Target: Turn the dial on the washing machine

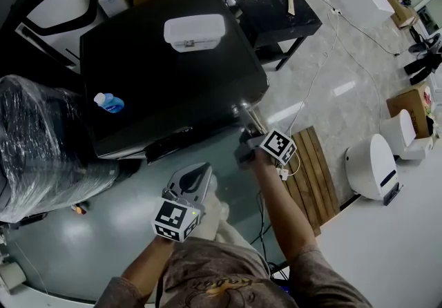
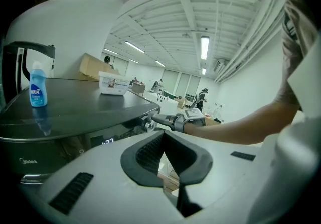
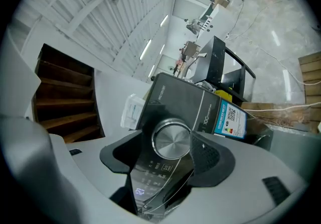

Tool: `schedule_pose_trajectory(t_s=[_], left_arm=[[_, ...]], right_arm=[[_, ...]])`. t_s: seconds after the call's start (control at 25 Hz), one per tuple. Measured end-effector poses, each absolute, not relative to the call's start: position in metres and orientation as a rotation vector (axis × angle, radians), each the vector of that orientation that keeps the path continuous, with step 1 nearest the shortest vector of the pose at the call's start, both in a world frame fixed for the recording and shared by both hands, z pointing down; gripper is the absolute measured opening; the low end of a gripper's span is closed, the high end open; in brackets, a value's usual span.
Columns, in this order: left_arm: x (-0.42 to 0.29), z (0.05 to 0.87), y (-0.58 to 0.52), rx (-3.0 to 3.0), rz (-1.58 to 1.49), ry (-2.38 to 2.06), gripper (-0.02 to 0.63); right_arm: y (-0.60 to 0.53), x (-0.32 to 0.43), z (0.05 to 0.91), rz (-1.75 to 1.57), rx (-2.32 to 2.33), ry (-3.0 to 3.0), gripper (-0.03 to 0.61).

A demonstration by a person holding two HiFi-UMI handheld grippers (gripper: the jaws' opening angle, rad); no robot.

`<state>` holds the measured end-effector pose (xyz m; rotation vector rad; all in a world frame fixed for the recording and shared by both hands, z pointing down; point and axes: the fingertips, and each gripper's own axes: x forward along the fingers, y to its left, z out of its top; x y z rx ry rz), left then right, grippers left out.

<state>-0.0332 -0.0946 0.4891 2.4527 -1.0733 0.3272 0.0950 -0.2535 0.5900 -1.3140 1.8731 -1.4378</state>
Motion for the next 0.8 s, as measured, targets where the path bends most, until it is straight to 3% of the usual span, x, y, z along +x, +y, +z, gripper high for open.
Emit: schedule_pose_trajectory(t_s=[0.8], left_arm=[[-0.016,0.406,-0.135,2.573,0.212,-0.911,0.000]], right_arm=[[-0.185,0.081,0.437,-1.076,-1.326,2.356,0.272]])
